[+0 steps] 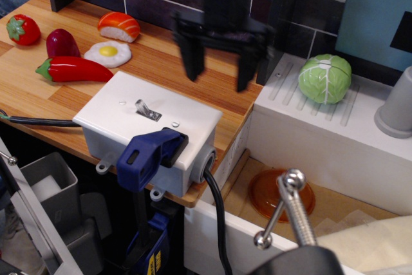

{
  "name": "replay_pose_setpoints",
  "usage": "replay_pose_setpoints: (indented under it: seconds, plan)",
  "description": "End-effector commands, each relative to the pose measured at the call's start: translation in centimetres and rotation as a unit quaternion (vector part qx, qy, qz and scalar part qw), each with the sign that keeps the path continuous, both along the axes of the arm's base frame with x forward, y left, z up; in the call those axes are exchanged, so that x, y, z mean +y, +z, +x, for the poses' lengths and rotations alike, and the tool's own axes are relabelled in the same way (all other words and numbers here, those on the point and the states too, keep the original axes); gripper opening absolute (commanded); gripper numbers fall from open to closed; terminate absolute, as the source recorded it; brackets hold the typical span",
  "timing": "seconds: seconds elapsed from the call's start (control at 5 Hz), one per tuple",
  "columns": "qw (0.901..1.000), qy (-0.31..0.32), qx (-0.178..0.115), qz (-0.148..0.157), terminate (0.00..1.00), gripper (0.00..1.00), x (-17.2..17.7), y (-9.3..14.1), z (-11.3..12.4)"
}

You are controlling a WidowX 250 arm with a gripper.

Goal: Move light switch to the right

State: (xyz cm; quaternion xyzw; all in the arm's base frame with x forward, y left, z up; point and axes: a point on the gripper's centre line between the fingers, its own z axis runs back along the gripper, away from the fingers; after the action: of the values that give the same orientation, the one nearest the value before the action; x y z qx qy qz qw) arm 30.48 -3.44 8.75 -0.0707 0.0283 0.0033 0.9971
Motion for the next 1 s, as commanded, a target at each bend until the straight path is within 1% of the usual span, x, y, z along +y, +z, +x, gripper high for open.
replay_pose_setpoints:
  seconds: [0.0,0.2,0.4,0.6,0.8]
  plan:
    - [0.9985,-0.034,-0.044,-0.003,0.0,1.0,3.5,2.7,-4.1]
    - [0.9974,-0.055,-0.046,0.004,0.0,1.0,4.1,1.7,-6.4]
    - [0.9974,-0.052,-0.05,0.001,0.0,1.0,4.8,0.9,-6.8]
    - [0.9974,-0.054,-0.048,-0.003,0.0,1.0,5.0,0.5,-6.1]
    - [0.998,-0.05,-0.039,0.0,0.0,1.0,4.8,-0.5,-6.0]
